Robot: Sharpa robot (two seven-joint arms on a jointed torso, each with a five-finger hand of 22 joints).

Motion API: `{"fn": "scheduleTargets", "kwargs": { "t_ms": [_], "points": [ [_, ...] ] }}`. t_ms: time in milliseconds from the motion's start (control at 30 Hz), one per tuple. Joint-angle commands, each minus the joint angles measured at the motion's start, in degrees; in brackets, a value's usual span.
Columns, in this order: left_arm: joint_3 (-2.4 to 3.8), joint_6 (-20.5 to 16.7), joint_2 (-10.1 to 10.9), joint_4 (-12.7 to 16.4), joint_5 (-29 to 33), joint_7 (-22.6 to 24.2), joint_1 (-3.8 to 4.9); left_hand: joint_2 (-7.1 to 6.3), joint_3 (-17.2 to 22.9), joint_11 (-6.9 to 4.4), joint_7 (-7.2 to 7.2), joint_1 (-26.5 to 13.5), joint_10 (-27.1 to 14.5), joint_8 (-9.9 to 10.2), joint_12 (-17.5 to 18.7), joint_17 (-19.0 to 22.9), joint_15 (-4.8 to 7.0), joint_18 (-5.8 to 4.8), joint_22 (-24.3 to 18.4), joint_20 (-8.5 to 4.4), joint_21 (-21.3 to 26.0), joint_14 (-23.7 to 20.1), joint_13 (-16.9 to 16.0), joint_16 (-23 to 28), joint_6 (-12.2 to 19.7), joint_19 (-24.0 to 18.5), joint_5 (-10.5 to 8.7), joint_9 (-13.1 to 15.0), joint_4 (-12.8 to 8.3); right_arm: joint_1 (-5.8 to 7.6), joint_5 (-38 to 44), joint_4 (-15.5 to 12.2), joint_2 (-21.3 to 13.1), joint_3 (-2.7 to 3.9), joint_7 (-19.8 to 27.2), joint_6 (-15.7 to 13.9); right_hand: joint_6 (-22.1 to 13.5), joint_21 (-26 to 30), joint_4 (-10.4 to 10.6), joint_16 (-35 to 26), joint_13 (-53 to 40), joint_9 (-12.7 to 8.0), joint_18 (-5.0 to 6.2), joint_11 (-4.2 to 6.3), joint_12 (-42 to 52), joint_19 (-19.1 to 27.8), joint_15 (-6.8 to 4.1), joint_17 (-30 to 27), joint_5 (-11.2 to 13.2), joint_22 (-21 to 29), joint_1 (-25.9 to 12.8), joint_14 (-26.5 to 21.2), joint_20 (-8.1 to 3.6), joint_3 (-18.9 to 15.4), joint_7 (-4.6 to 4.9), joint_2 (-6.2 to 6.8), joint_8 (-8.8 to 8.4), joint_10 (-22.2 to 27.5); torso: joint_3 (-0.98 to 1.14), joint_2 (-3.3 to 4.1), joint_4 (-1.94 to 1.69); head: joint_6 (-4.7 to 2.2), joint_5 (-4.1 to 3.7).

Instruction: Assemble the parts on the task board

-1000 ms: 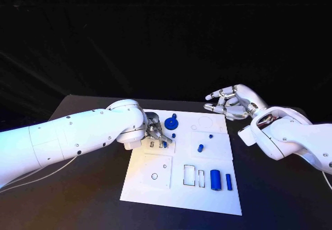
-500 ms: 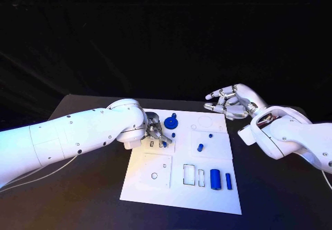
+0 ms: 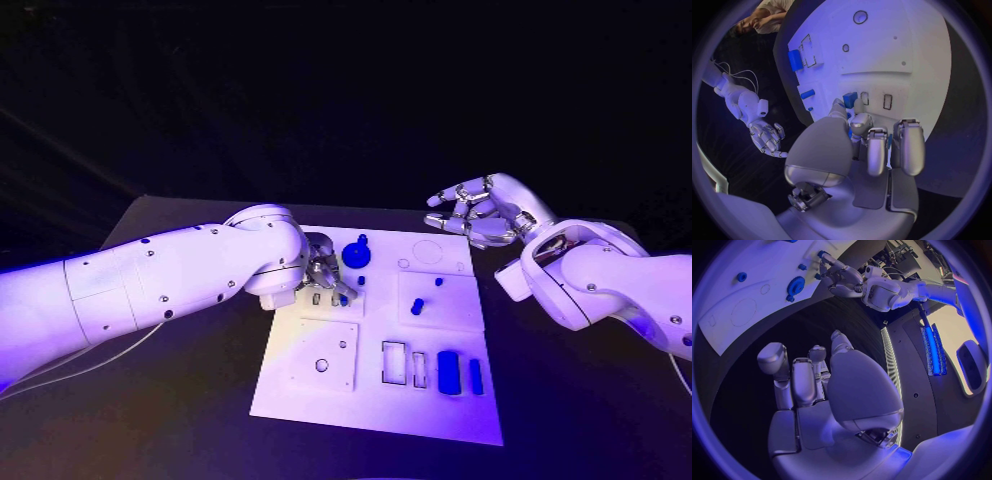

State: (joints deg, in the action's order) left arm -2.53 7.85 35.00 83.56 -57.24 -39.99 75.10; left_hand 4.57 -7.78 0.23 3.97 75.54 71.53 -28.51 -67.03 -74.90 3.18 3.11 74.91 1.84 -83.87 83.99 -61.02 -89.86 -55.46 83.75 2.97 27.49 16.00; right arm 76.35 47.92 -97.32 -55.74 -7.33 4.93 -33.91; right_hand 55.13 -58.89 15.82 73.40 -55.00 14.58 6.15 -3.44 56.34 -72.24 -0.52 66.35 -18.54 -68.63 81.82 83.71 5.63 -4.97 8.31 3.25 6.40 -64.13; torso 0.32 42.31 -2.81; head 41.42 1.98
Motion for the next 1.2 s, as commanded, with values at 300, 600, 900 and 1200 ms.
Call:
{"fn": "scheduleTargets", "kwargs": {
  "t_ms": [300, 600, 900, 1200],
  "points": [
    [0.05, 1.06, -0.18, -0.15, 0.76, -1.41, 0.07, 0.84, 3.76, -0.73, -0.41, 4.68, -0.01, -0.54, 0.04, -15.10, 0.74, -0.61, 3.00, -0.35, -0.46, 6.01, 0.11, -0.14, 1.29, 1.28, -0.12, 0.93, -1.22, -0.01, 0.57, 0.05, 0.05, 0.01, 0.10, 0.90, -0.24, 0.46, 0.08, -0.43, 0.15, 0.06, 0.96, -0.11, -0.38, 0.64, -0.10, -0.29, -0.33, 0.21, 0.04, -0.48, 0.01, -0.40, 0.04, -0.57, 0.34, 0.47, -0.03, -0.02, -0.04, 0.12, -0.05],
    [0.05, 1.39, -0.06, -0.27, 0.97, -1.24, 0.07, 0.18, 7.91, -0.84, -0.48, 7.32, -0.40, -0.06, 0.77, -15.10, 0.91, -0.67, 3.31, -0.51, -0.59, 6.01, 0.64, -0.14, 2.07, 1.34, -0.06, 1.13, -1.38, -0.02, 0.44, 0.15, 0.09, 0.01, 0.20, 1.08, -0.24, 0.72, 0.09, -0.64, 0.17, 0.08, 1.00, -0.11, -0.35, 0.73, -0.11, -0.50, -0.42, 0.37, 0.07, -0.55, 0.01, -0.42, 0.03, -0.63, 0.37, 0.44, -0.03, -0.02, -0.03, 0.10, -0.04],
    [0.06, 0.58, 0.39, -0.35, 2.81, -0.98, 0.07, -4.29, 19.64, -0.73, -0.17, 9.37, -0.67, 1.63, 2.31, -15.10, 0.67, -0.76, 3.90, -0.36, -0.85, 6.01, 1.83, -0.14, 1.89, 1.46, 0.01, 0.77, -0.54, -0.03, 0.37, 0.24, 0.08, 0.00, 0.25, 1.18, -0.24, 0.94, 0.09, -0.79, 0.24, 0.09, 1.03, -0.10, -0.38, 0.80, -0.11, -0.64, -0.50, 0.50, 0.11, -0.59, 0.00, -0.43, 0.03, -0.69, 0.39, 0.47, 0.00, -0.03, -0.08, 0.14, 0.01],
    [0.07, -0.53, 1.07, -0.03, 4.98, -0.83, 0.06, -9.75, 30.21, -0.52, -0.06, 5.97, -0.42, 2.14, 2.71, -15.10, 0.55, -0.75, 4.01, -0.15, -0.86, 6.01, 2.23, -0.14, 1.25, 1.40, -0.13, 1.39, -0.26, -0.04, 0.27, 0.34, 0.12, 0.00, 0.29, 1.23, -0.24, 0.98, 0.10, -0.84, 0.25, 0.09, 1.03, -0.10, -0.36, 0.79, -0.11, -0.67, -0.57, 0.52, 0.12, -0.60, 0.00, -0.44, 0.03, -0.73, 0.40, 0.46, -0.01, 0.00, -0.07, 0.08, 0.16]
  ]
}}
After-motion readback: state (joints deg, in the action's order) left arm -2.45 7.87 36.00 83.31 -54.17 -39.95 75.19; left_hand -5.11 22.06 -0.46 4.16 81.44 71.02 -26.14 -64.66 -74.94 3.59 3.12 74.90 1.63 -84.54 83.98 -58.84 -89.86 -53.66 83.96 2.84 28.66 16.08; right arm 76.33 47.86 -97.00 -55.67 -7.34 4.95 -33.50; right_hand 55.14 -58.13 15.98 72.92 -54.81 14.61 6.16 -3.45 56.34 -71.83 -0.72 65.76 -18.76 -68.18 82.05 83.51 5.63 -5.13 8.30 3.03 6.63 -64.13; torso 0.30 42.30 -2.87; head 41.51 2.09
